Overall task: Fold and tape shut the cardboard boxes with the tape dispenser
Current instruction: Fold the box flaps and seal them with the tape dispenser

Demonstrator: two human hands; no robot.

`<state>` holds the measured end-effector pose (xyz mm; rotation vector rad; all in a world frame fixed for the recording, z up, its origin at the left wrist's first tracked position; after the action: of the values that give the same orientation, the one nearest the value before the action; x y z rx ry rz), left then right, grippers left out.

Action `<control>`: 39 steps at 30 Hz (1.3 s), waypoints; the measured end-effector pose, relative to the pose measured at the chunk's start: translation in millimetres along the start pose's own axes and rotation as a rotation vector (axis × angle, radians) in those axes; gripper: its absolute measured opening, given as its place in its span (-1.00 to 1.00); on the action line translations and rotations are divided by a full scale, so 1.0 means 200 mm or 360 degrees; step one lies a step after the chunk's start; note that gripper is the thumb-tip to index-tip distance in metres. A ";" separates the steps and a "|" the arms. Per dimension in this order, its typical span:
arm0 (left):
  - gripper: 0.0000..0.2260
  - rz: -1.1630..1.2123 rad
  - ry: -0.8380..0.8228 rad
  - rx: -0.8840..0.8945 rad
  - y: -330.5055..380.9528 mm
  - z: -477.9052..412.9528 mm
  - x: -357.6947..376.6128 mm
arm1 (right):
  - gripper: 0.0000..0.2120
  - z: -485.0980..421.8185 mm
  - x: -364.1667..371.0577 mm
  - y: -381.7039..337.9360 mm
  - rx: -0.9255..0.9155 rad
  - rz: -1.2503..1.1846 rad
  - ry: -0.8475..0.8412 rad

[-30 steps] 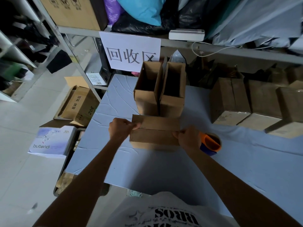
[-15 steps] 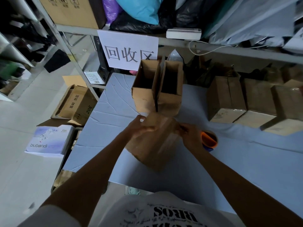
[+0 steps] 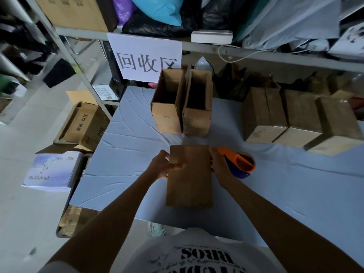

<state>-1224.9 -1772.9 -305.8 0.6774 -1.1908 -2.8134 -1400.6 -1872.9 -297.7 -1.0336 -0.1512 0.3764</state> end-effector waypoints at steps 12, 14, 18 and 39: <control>-0.07 -0.0268 0.0320 0.0090 0.11 -0.01 0.08 | -0.43 -0.03 -0.12 0.08 0.0097 0.0374 -0.0274; -0.16 -0.0249 0.0524 0.0310 0.16 0.03 0.14 | -0.46 -0.04 -0.11 0.10 0.0091 0.0371 -0.0258; -0.21 -0.0467 0.0641 0.0382 0.21 0.14 0.34 | -0.69 -0.06 -0.12 0.10 0.0257 0.0204 -0.0224; -0.11 -0.1092 0.0571 0.0174 0.19 0.13 0.47 | -0.47 -0.29 -0.37 0.29 0.0062 0.1754 0.0429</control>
<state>-1326.0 -1797.8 -299.6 1.8112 -1.2187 -2.8956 -1464.4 -1920.6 -372.0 -1.0448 0.7010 1.2147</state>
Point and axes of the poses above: each hand's wrist, its own z-axis away from the middle knuckle, its own x-axis out of the palm, y = z × x, the point moved 2 cm from there along -z, towards the middle knuckle, and after that the axes turned 1 degree about -z, right-handed, at the moved point
